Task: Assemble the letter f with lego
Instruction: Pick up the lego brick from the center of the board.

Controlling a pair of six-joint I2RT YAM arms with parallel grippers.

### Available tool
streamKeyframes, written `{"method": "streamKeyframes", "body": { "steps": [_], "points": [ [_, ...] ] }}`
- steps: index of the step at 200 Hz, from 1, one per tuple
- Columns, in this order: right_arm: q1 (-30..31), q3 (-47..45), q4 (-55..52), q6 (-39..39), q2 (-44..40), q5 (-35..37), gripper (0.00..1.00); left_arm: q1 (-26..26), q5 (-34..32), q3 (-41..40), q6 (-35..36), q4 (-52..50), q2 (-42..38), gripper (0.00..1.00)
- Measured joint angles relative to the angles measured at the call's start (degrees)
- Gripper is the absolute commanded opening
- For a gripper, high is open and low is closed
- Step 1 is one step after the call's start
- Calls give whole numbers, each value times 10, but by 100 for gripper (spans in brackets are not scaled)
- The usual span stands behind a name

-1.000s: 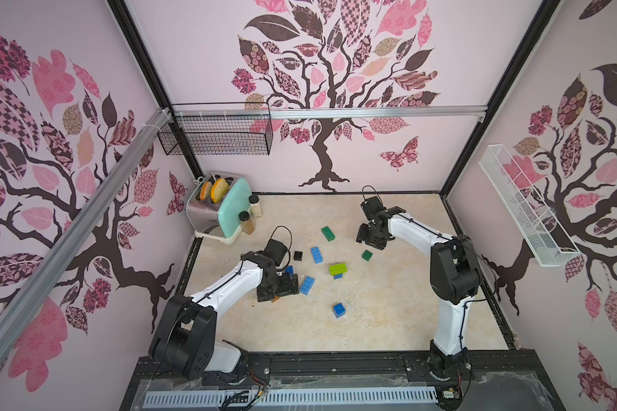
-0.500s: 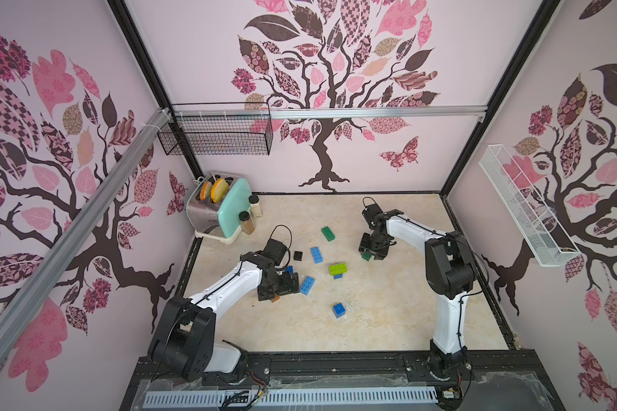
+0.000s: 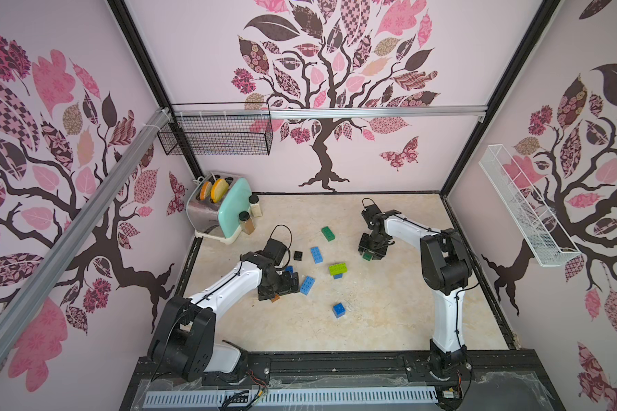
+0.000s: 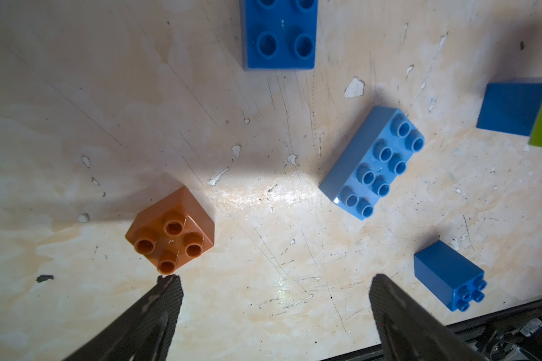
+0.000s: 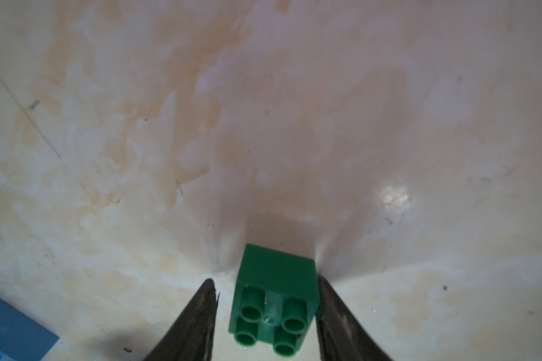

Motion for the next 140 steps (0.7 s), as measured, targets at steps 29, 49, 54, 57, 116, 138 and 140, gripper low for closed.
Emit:
{"method": "streamKeyframes", "body": {
  "steps": [29, 49, 54, 57, 116, 138, 140],
  "points": [
    [-2, 1, -1, -2, 0, 1, 50, 0, 0, 0, 0, 0, 0, 97],
    [-2, 2, -2, -6, 1, 4, 47, 1, 1, 0, 0, 0, 1, 97],
    [-2, 2, -3, -6, 1, 5, 47, 1, 1, 0, 0, 0, 1, 97],
    [-2, 2, -3, -7, 1, 6, 46, 2, 1, 0, 0, 0, 2, 97],
    [-2, 2, -5, -22, 1, 16, 39, 4, 2, 0, 0, 0, 2, 97],
    [-2, 2, -7, -30, 1, 20, 36, 5, 10, 0, 1, 2, 2, 97],
    [-2, 2, -7, -30, 1, 20, 36, 5, 12, 0, 1, 2, 2, 97]
  ]
}}
